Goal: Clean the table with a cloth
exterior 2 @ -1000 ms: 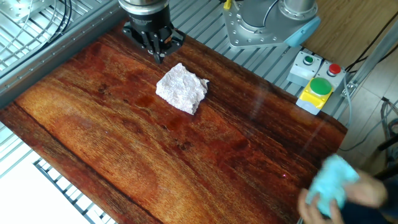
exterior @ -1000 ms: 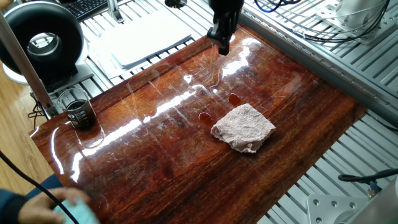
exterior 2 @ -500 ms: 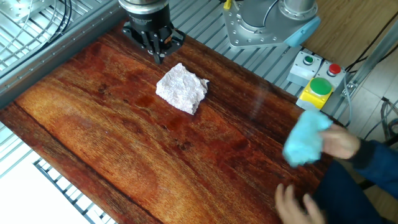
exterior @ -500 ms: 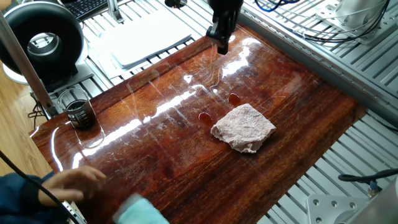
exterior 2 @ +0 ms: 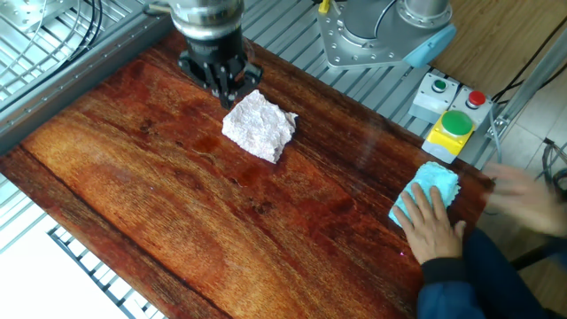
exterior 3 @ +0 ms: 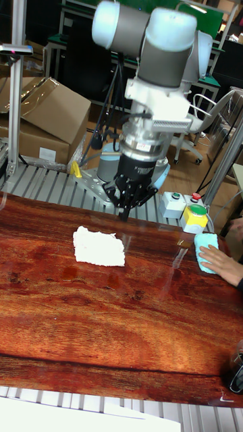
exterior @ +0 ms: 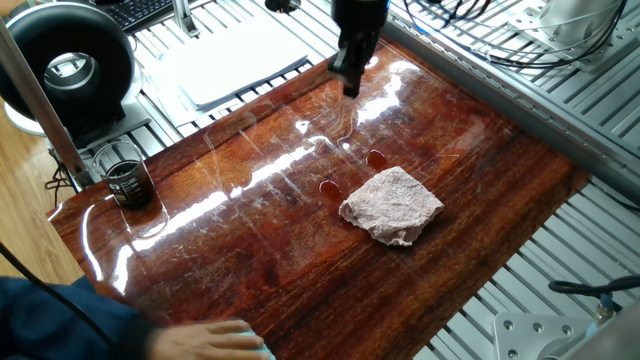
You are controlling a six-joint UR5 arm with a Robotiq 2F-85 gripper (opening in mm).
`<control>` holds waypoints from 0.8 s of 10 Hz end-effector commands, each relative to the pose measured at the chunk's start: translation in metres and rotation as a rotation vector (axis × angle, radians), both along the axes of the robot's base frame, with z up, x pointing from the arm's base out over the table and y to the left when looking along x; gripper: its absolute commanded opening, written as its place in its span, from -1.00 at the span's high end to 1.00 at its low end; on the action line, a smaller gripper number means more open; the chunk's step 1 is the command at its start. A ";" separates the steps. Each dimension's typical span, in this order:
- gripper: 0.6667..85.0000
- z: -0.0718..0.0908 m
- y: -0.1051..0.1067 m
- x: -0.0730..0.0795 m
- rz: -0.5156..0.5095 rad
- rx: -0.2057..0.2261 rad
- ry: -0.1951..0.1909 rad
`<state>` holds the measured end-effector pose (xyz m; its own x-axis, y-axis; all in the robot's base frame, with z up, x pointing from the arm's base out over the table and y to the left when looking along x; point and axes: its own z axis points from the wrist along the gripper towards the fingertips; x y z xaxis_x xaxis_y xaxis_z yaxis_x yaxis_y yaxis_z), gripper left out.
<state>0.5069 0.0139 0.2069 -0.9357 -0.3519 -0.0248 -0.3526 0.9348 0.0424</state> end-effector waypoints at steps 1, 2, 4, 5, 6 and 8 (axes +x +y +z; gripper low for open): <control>0.99 -0.012 0.006 0.009 0.011 0.030 -0.043; 0.99 -0.012 0.004 0.003 0.034 0.020 -0.019; 0.99 -0.012 -0.008 -0.020 0.050 -0.022 0.067; 0.99 -0.012 -0.018 -0.024 0.066 -0.060 0.085; 0.99 -0.012 -0.026 -0.014 0.082 -0.095 0.048; 0.99 -0.012 -0.020 -0.027 0.038 -0.071 0.099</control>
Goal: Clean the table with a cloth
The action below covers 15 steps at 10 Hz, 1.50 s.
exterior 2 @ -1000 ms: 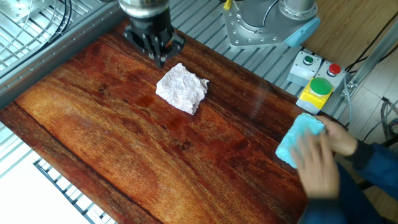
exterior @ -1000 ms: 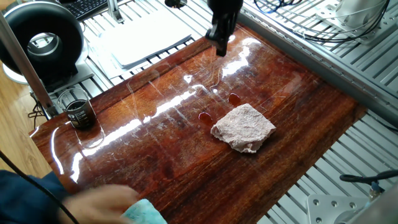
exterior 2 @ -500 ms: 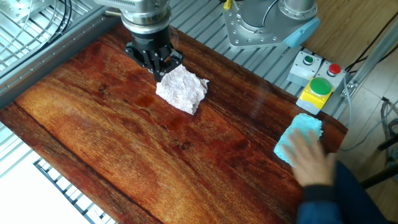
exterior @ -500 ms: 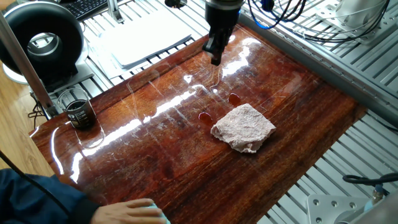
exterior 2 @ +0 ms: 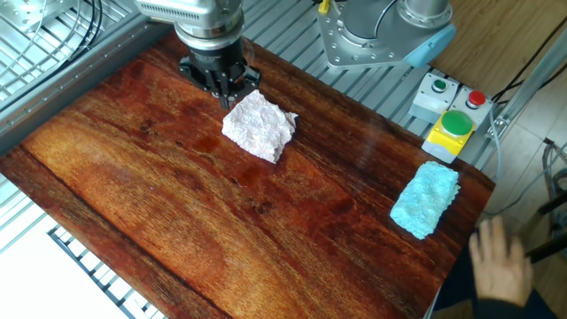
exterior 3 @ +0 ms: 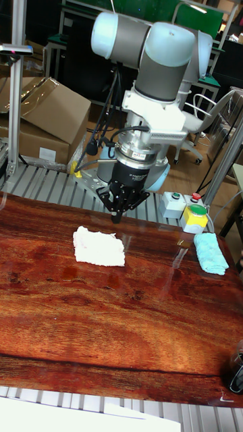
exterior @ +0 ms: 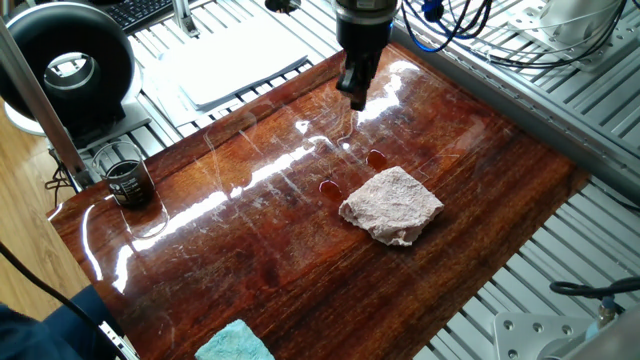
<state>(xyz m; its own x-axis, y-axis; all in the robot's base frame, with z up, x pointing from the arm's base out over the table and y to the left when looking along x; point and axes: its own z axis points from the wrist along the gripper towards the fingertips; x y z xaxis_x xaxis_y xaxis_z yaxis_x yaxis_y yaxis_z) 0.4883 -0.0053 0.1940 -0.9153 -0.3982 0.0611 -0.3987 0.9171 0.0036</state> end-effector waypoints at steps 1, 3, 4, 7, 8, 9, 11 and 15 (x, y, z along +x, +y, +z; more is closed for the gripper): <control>0.99 -0.001 0.001 -0.010 -0.036 0.002 0.037; 0.99 -0.044 0.011 -0.026 -0.037 0.092 0.048; 0.96 -0.067 0.006 -0.025 -0.030 0.091 0.019; -0.25 -0.098 -0.034 -0.047 0.123 0.002 0.084; -0.37 -0.107 -0.032 -0.052 0.130 0.032 0.098; -0.45 -0.115 -0.029 -0.054 0.129 0.050 0.099; -0.48 -0.129 -0.023 -0.068 0.073 0.052 0.117; -0.45 -0.159 -0.010 -0.068 0.008 0.059 0.077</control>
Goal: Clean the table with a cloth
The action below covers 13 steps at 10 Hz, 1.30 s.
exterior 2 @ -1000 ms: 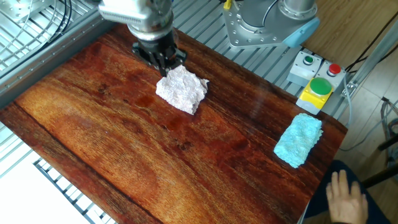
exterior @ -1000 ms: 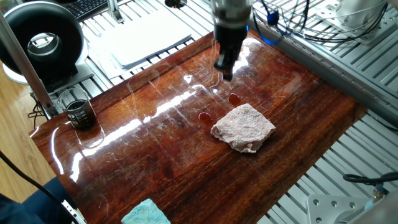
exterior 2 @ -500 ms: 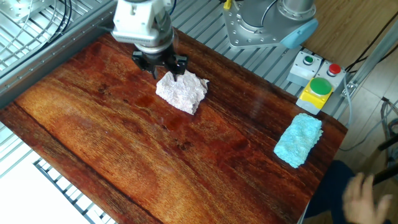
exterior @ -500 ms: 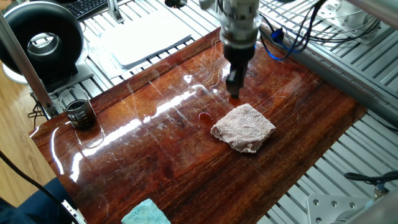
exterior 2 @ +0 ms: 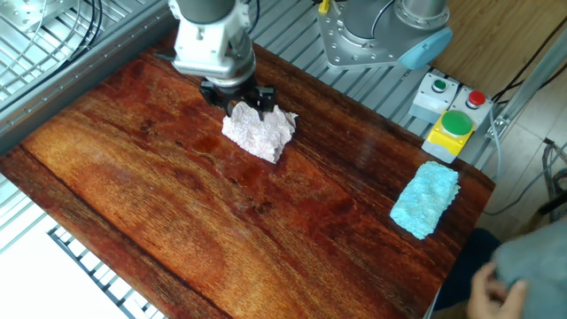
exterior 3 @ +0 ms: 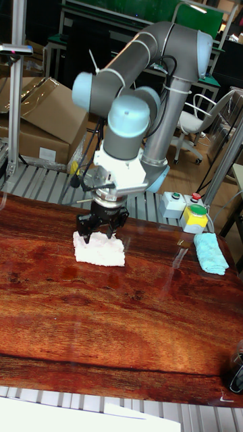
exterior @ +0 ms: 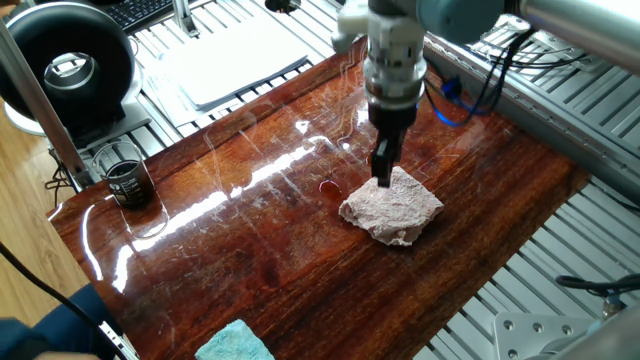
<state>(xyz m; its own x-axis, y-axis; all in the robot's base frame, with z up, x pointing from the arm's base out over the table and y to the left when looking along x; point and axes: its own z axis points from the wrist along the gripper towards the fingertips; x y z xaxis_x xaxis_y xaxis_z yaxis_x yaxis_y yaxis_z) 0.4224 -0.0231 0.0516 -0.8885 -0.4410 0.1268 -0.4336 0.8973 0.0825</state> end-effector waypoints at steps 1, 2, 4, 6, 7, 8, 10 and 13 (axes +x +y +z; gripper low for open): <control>-0.44 -0.021 0.009 -0.001 -0.037 0.021 -0.025; -0.44 -0.022 0.009 -0.002 -0.033 0.023 -0.025; -0.43 -0.024 0.012 0.000 -0.033 0.031 -0.034; -0.37 -0.030 0.018 0.005 -0.035 0.059 -0.053; -0.35 -0.031 0.018 0.006 -0.022 0.059 -0.057; -0.34 -0.032 0.017 0.007 -0.015 0.058 -0.060; -0.31 -0.034 0.015 0.015 0.008 0.056 -0.093; 0.17 -0.034 0.003 0.023 0.014 0.015 -0.119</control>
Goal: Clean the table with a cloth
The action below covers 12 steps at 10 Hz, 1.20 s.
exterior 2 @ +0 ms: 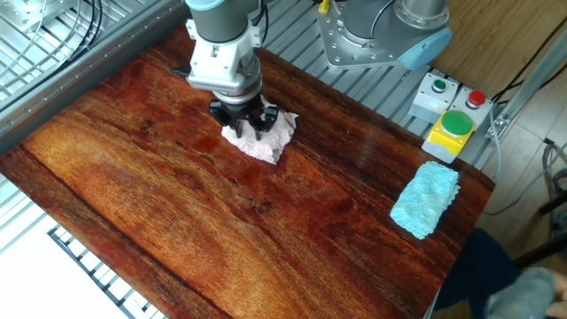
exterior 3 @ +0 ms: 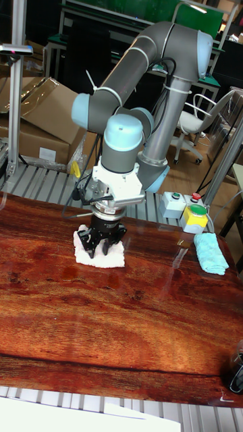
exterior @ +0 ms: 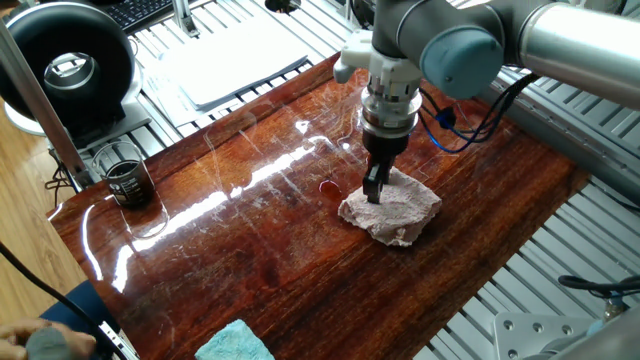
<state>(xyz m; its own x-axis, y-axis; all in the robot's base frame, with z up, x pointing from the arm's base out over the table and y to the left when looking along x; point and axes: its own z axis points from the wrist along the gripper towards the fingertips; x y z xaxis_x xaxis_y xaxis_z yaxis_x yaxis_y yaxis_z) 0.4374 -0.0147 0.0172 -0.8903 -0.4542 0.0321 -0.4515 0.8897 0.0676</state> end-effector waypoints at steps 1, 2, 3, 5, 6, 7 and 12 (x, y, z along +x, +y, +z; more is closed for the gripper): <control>0.47 0.001 -0.009 0.007 -0.009 -0.026 -0.024; 0.98 0.001 -0.015 0.008 -0.020 -0.047 -0.024; 0.99 0.002 -0.017 0.010 -0.018 -0.054 -0.030; 0.99 0.005 -0.017 0.018 -0.005 -0.055 -0.043; 0.99 0.007 -0.020 0.021 0.011 -0.062 -0.049; 0.99 0.008 -0.022 0.025 0.025 -0.062 -0.054; 0.99 0.014 -0.052 0.061 0.203 -0.074 -0.104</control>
